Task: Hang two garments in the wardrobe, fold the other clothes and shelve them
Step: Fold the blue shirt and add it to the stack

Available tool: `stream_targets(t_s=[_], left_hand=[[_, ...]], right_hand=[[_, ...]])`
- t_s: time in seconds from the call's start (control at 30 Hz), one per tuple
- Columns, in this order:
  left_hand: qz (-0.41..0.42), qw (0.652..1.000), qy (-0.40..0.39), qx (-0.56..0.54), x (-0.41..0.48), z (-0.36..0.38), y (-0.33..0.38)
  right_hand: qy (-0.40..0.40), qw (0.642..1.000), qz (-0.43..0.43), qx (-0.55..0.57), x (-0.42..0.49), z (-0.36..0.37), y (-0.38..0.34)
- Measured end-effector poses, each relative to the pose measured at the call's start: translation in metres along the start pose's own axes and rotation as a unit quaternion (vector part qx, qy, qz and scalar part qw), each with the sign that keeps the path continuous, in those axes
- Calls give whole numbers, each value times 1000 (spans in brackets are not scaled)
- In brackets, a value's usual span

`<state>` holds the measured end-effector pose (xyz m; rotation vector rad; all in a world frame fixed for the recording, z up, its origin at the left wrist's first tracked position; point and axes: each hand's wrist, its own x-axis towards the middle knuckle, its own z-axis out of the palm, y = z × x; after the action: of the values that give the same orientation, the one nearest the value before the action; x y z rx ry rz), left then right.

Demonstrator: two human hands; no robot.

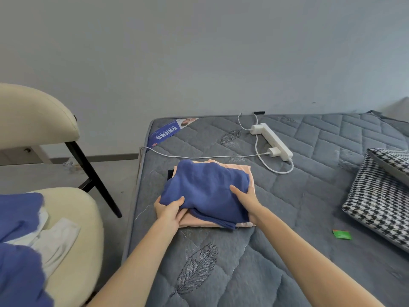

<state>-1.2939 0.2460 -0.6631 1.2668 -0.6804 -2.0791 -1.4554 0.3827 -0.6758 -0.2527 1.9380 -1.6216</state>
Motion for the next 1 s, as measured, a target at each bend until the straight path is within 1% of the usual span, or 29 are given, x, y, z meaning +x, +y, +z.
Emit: stream_targets(t_s=[0.07, 0.17, 0.2, 0.3, 0.33, 0.37, 0.43, 0.5, 0.57, 0.63, 0.7, 0.73, 0.8, 0.87, 0.93, 1.0], left_hand=[[25, 999, 0, 23, 1, -1, -1], [61, 994, 2, 85, 7, -5, -1], [67, 992, 8, 106, 8, -7, -1], [66, 989, 11, 132, 11, -12, -1], [64, 989, 8, 133, 11, -12, -2], [61, 989, 6, 135, 11, -13, -1], [65, 988, 2, 143, 10, -14, -1], [93, 984, -4, 154, 6, -13, -3], [132, 978, -8, 163, 1, -12, -7], [166, 973, -13, 162, -4, -8, -13], [182, 970, -13, 163, -7, -4, -21], [177, 971, -12, 160, -7, -2, -24], [133, 980, -5, 149, -8, -1, -31], [95, 981, 20, 169, -6, -4, -35], [99, 968, 56, 221, -4, -8, -32], [131, 945, 102, 283, -4, -9, -26]], right_hand=[[-4, 1000, 2, 25, 0, 2, 0], [-6, 999, 4, 46, 2, 3, 2], [-9, 998, 26, 62, 3, 3, 2], [-50, 981, 144, 119, 1, 1, 0], [-61, 978, 155, 127, 0, 0, 1], [-64, 978, 146, 131, 1, 0, 2], [-48, 991, 91, 91, 2, 3, 2], [-2, 1000, 4, -2, 5, 6, -7], [31, 991, -101, -85, 11, 8, -21], [24, 980, -152, -123, 16, 6, -39], [-11, 980, -161, -117, 18, 0, -50], [-18, 981, -154, -117, 18, -4, -51], [9, 982, -113, -150, 19, -15, -43], [37, 975, -51, -211, 18, -26, -31], [52, 968, -8, -244, 14, -32, -19], [101, 951, -19, -292, 8, -28, -15]])
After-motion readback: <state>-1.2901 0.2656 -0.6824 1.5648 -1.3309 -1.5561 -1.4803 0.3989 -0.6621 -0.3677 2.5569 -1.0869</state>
